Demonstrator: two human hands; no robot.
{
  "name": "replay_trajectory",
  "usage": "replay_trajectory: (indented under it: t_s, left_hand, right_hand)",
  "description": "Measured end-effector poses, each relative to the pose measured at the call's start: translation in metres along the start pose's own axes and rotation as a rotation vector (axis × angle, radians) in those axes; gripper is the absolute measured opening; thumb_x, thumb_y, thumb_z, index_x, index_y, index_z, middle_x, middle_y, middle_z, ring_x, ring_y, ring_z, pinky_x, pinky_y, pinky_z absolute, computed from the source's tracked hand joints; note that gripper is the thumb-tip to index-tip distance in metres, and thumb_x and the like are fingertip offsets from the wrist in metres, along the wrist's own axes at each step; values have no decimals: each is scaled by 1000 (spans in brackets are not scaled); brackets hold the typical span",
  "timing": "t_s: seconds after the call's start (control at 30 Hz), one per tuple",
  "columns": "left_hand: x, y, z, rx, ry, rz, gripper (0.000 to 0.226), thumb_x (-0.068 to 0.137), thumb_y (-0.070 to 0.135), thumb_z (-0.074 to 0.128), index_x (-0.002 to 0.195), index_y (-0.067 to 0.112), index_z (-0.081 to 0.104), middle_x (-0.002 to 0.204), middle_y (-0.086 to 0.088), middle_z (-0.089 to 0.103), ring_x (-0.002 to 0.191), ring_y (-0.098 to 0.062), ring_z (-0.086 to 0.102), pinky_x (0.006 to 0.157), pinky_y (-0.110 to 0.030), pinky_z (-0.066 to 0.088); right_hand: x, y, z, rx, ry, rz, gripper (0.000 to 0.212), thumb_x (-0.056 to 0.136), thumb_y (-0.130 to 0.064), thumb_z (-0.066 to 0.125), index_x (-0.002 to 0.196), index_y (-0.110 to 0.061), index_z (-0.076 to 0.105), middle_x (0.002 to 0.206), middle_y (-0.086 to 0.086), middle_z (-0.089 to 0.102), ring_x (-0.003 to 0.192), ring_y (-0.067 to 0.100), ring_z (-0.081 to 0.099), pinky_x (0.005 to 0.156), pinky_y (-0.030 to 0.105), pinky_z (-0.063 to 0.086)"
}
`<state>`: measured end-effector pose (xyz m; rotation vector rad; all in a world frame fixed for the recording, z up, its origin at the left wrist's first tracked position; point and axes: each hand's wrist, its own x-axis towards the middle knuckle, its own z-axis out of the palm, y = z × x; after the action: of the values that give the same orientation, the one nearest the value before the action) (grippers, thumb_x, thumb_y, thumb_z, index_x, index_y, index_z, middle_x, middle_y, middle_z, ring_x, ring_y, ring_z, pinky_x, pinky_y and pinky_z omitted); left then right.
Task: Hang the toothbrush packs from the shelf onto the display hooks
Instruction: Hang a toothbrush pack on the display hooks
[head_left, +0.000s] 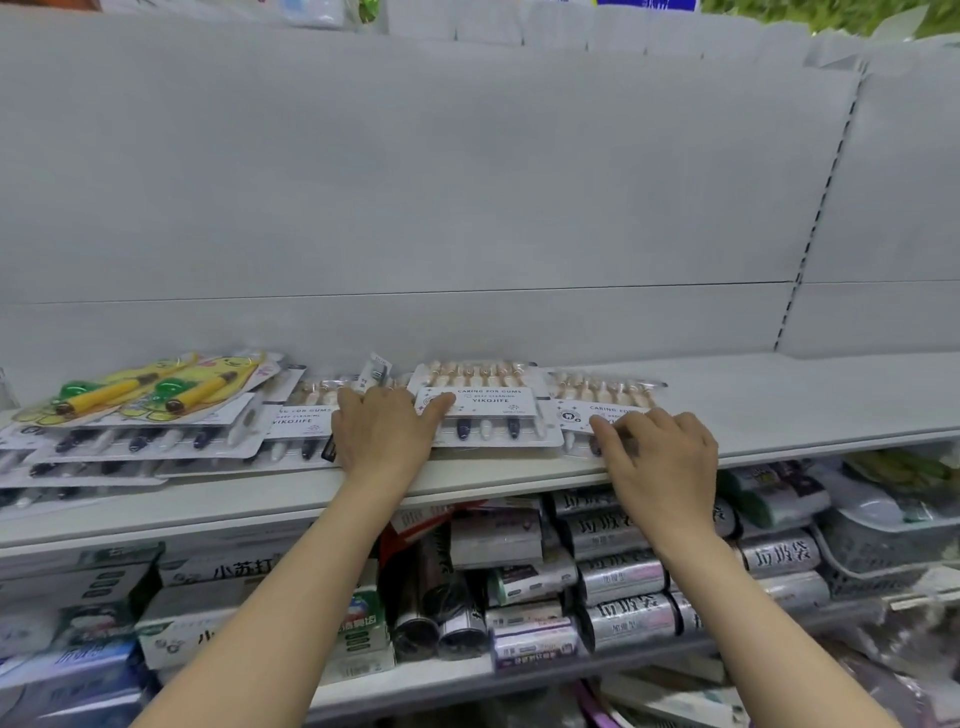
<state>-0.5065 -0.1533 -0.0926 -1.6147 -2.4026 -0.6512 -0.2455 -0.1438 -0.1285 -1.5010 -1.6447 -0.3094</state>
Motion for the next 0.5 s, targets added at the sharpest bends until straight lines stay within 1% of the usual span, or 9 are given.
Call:
replay_trajectory:
  t_s: [0.07,0.13,0.2,0.23,0.3,0.33,0.4,0.47,0.5]
  left_hand:
    - [0,1,2,14,-24,-12,79,89,79,22,109,19,69,117,-9,66,127,-36,37,96,-46,36]
    - [1,3,-1,7,-54,-9,82,86,82,19,110,21,68,121,-9,65,129,-37,36,98,-47,34]
    - [1,6,-4,2,-90,-1,83,85,84,18,112,23,67,124,-10,63,133,-38,32,100,-48,32]
    - [0,8,-6,2,-105,6,84,84,84,19,113,22,68,125,-11,62,135,-38,31,102,-49,31]
    - [-2,11,-8,5,-121,23,84,84,84,22,110,19,69,124,-12,63,135,-38,31,103,-48,32]
    - [-3,12,-8,3,-127,29,83,84,84,24,106,17,69,122,-12,63,134,-38,32,102,-48,33]
    - [-3,16,-9,-17,-136,33,78,84,83,29,92,15,68,119,-12,64,133,-38,34,100,-47,36]
    - [-2,21,-10,-39,-147,32,76,83,84,33,77,15,64,117,-14,65,134,-39,35,99,-46,38]
    - [0,24,-11,-48,-155,38,75,82,85,34,74,16,64,116,-14,66,134,-39,35,98,-46,40]
  right_hand:
    - [-4,0,-2,56,58,50,47,95,-58,48,76,-22,72,76,-8,66,85,22,52,87,38,34]
    - [-6,-1,-7,99,92,107,36,91,-54,59,77,-23,72,76,-10,65,84,17,47,90,39,33]
    - [-6,-1,-10,98,79,171,28,87,-52,65,86,-26,72,88,-8,68,92,16,44,92,39,33]
    - [-7,0,-11,75,66,207,30,86,-54,66,95,-26,71,98,-5,68,100,19,45,94,40,34]
    - [-7,4,-15,58,27,301,47,81,-59,68,113,-25,65,119,2,60,117,25,43,100,44,35]
    - [-7,6,-19,80,-7,364,54,80,-62,68,119,-24,61,127,5,55,123,27,40,102,45,35]
    - [-6,10,-25,159,-80,475,57,82,-62,67,121,-22,57,136,10,47,130,29,34,103,46,34]
    - [-3,15,-29,219,-102,536,52,84,-59,67,119,-21,56,139,13,42,132,31,30,102,44,34]
    - [-1,16,-32,242,-100,566,53,83,-57,69,118,-20,55,139,15,40,131,33,30,100,43,34]
